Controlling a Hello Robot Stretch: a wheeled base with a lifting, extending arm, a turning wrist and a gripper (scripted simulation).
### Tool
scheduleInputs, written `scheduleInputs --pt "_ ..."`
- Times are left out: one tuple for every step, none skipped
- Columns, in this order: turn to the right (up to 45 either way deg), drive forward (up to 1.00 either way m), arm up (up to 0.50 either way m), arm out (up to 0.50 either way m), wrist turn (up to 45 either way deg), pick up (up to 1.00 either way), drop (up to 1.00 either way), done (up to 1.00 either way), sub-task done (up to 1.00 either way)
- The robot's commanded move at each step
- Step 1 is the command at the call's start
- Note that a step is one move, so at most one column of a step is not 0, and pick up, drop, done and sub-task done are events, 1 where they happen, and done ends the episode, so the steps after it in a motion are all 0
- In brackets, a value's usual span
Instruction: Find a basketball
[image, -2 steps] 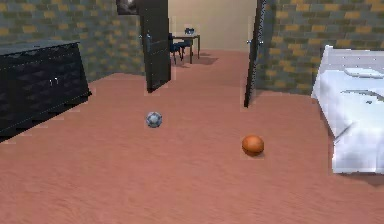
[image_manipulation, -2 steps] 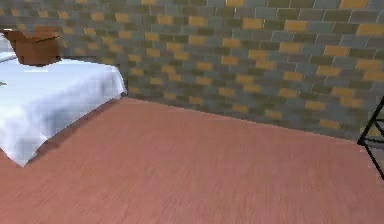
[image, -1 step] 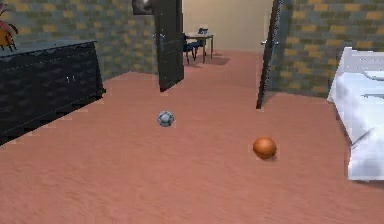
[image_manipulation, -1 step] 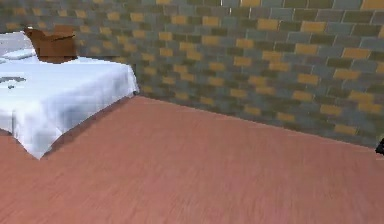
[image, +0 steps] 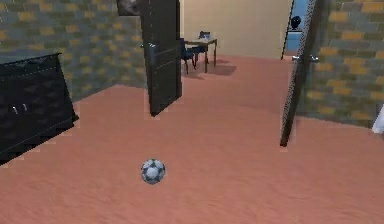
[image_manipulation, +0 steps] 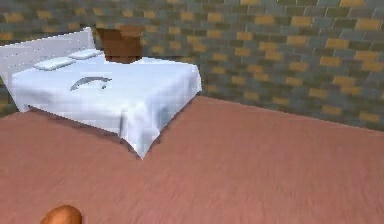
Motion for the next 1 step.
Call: scheduleInputs --pt "3.0 0.00 0.00 0.00 0.0 0.00 0.00 0.00 0.00"
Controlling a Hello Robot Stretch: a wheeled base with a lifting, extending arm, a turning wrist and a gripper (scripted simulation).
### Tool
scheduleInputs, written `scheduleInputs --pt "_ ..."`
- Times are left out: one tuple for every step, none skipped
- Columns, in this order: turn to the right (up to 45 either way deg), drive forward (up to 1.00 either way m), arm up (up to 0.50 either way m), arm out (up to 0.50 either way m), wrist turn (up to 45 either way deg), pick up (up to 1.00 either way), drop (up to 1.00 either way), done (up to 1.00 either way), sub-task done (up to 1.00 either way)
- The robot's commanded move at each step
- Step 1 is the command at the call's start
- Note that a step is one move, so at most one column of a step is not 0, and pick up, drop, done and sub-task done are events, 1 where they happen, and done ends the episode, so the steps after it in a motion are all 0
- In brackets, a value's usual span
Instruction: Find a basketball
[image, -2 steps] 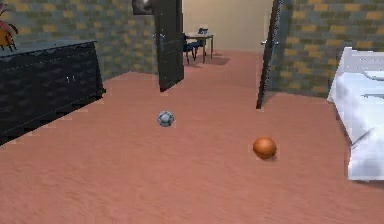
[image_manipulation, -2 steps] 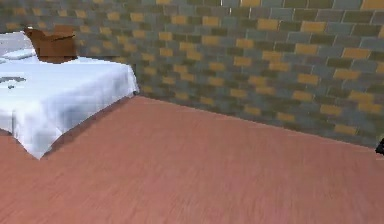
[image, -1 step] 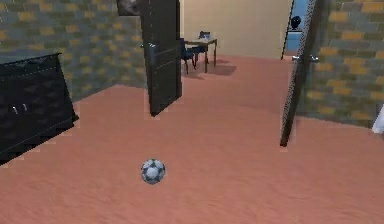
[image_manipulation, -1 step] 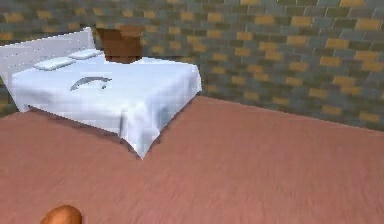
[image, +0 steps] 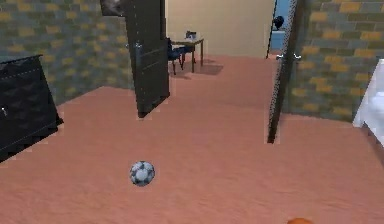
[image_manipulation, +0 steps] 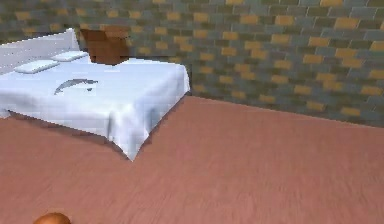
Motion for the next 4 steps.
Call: scheduleInputs --pt "0.0 0.10 0.00 0.00 0.0 0.00 0.00 0.00 0.00" --pt "42.0 0.00 0.00 0.00 0.0 0.00 0.00 0.00 0.00" --pt "0.0 1.00 0.00 0.00 0.0 0.00 0.00 0.00 0.00" --pt "24.0 0.00 0.00 0.00 0.0 0.00 0.00 0.00 0.00"
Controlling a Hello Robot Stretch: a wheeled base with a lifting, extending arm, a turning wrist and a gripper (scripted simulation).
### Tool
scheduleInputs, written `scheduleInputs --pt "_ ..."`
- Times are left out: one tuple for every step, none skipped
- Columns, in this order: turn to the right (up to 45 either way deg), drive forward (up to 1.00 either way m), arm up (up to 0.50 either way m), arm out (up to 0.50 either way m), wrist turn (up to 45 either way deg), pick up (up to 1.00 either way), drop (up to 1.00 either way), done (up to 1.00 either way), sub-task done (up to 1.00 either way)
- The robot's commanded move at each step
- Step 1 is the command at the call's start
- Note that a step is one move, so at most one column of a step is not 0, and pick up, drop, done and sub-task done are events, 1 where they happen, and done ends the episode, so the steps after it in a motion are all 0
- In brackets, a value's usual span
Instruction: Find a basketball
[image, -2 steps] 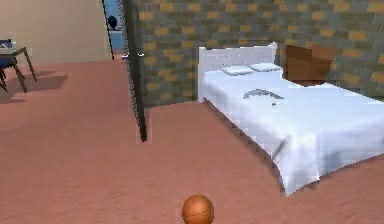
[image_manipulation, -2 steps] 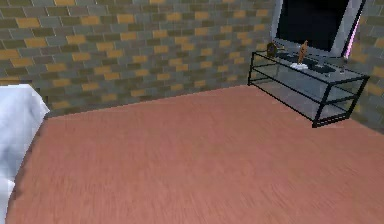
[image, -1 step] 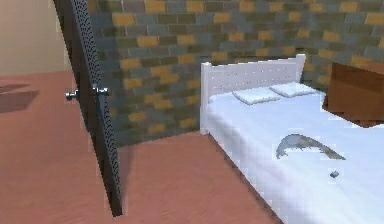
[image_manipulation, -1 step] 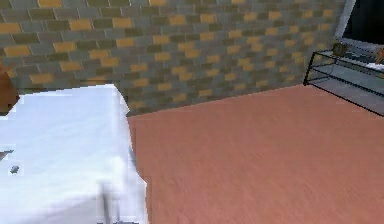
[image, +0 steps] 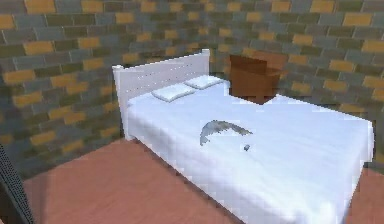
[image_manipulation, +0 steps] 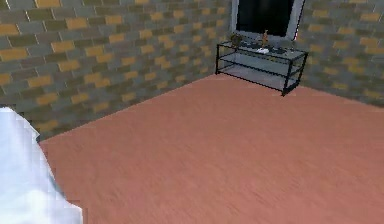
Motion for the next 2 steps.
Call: scheduleInputs --pt "-9.0 0.00 0.00 0.00 0.0 0.00 0.00 0.00 0.00" --pt "-3.0 0.00 0.00 0.00 0.0 0.00 0.00 0.00 0.00"
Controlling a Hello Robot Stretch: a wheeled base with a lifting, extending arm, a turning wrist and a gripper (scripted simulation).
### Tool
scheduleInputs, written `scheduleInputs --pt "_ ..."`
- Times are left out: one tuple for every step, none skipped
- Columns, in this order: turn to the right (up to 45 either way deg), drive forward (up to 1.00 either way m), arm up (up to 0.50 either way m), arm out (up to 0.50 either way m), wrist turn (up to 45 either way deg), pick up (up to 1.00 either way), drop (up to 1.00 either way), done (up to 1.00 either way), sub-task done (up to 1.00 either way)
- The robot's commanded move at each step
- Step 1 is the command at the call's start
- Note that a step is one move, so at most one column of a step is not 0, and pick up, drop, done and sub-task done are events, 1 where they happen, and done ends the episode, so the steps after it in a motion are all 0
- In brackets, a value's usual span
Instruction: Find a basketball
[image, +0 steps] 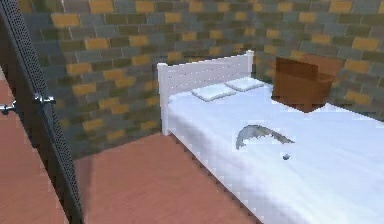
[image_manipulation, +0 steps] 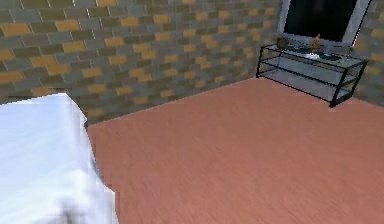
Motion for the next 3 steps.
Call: scheduleInputs --pt "30.0 0.00 0.00 0.00 0.0 0.00 0.00 0.00 0.00" --pt "-33.0 0.00 0.00 0.00 0.0 0.00 0.00 0.00 0.00" --pt "33.0 0.00 0.00 0.00 0.0 0.00 0.00 0.00 0.00"
